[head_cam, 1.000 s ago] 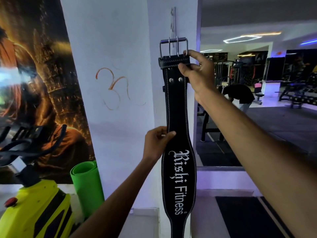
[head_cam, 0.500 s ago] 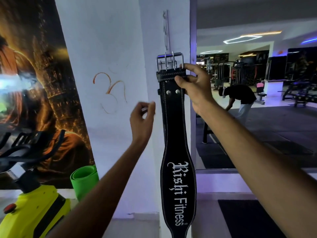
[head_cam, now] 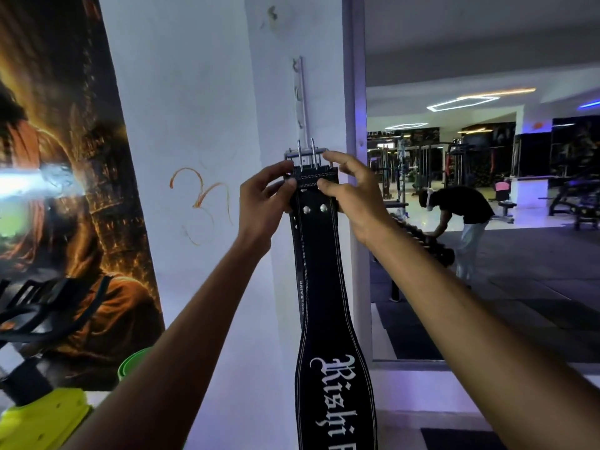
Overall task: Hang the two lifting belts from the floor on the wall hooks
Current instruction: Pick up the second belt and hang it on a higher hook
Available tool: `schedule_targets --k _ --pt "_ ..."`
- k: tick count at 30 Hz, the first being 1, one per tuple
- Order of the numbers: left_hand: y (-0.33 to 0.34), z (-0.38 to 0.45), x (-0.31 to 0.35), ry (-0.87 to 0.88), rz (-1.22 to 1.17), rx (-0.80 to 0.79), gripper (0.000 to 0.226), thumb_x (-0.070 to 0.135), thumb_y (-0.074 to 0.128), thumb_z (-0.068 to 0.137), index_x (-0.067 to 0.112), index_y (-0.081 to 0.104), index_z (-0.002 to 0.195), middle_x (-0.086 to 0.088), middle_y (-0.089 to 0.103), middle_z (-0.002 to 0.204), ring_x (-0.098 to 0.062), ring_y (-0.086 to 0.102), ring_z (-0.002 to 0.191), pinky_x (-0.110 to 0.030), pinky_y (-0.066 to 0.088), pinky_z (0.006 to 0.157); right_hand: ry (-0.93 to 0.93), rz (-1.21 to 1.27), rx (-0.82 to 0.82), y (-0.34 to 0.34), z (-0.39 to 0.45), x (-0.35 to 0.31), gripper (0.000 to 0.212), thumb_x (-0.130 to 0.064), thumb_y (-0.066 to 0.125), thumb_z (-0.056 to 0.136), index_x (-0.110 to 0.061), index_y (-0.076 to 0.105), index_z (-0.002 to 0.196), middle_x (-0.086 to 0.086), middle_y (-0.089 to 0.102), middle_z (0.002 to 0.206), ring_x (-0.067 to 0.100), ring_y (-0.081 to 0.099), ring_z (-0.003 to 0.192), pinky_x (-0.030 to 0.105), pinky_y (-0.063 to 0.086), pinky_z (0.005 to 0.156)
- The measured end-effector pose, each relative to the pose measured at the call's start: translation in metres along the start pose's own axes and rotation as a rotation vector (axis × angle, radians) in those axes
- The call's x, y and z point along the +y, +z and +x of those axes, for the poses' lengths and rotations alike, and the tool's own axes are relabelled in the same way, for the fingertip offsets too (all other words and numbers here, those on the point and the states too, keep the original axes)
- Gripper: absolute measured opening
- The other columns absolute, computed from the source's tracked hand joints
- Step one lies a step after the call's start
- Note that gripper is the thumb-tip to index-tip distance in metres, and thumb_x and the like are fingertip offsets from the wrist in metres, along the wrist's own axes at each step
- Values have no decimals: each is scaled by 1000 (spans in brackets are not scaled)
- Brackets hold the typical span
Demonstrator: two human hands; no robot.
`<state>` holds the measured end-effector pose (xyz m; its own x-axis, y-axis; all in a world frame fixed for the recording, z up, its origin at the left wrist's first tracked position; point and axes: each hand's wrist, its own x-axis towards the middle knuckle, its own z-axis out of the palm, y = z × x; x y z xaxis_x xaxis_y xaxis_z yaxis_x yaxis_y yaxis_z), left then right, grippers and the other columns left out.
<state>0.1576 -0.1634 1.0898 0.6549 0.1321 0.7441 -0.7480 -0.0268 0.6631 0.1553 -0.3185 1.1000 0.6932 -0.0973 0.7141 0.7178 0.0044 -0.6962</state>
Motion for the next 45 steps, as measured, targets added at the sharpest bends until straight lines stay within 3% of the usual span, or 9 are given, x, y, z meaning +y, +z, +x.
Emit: schedule_targets --k 4,7,9,14,24,31,38,41,45 --pt "6 27 -16 -7 -23 15 31 -2 60 94 24 71 109 -15 75 104 -29 71 94 -51 57 86 -75 -107 -43 4 33 20 42 -15 64 89 -28 64 129 -14 63 130 3 56 124 30 45 109" --pt "9 56 -32 24 -24 -2 30 0 62 92 17 71 116 -21 73 117 -39 70 111 -51 59 94 -202 -200 5 6 59 29 35 -21 64 93 -19 65 128 -7 66 129 -1 56 119 3 39 95" --pt "9 79 -41 70 -27 -24 30 5 66 89 18 71 115 -21 73 118 -39 69 113 -53 58 96 -286 -211 74 10 78 36 32 -21 66 93 -14 68 123 -4 70 122 0 60 115 -2 39 88" --pt "8 142 -67 194 10 -60 30 15 67 83 19 73 112 -12 75 116 -23 71 103 -54 60 89 -356 -204 154 28 134 60 24 -18 67 92 -10 72 114 -1 73 113 1 64 107 -2 42 80" --pt "13 251 -112 253 62 -109 39 7 53 86 23 71 117 -10 61 131 -32 68 111 -58 57 94 -396 -335 176 56 234 95 20 -11 62 93 -15 72 110 -10 71 104 -1 59 99 7 42 87" --pt "20 293 -118 304 64 -50 42 -2 54 89 18 67 123 -5 63 128 -31 69 108 -54 59 92 -439 -361 174 61 282 100 18 -11 61 94 -12 71 109 -7 71 105 -3 58 97 -1 39 80" --pt "29 342 -124 286 76 -28 42 0 56 92 17 65 129 -3 65 126 -29 71 97 -51 61 89 -411 -314 169 66 337 106 18 -12 63 93 -12 72 108 -4 69 100 10 63 101 27 51 91" --pt "33 358 -122 283 71 -31 41 1 56 93 13 63 132 -6 64 132 -24 71 92 -52 60 90 -430 -308 208 66 356 106 11 -14 66 90 -13 73 98 -3 70 94 12 65 97 31 54 90" --pt "36 372 -126 233 71 -16 42 7 58 91 10 63 133 -8 63 136 -27 70 104 -52 59 92 -398 -330 220 69 373 108 12 -18 68 89 -13 74 98 1 73 97 14 67 95 34 55 89"
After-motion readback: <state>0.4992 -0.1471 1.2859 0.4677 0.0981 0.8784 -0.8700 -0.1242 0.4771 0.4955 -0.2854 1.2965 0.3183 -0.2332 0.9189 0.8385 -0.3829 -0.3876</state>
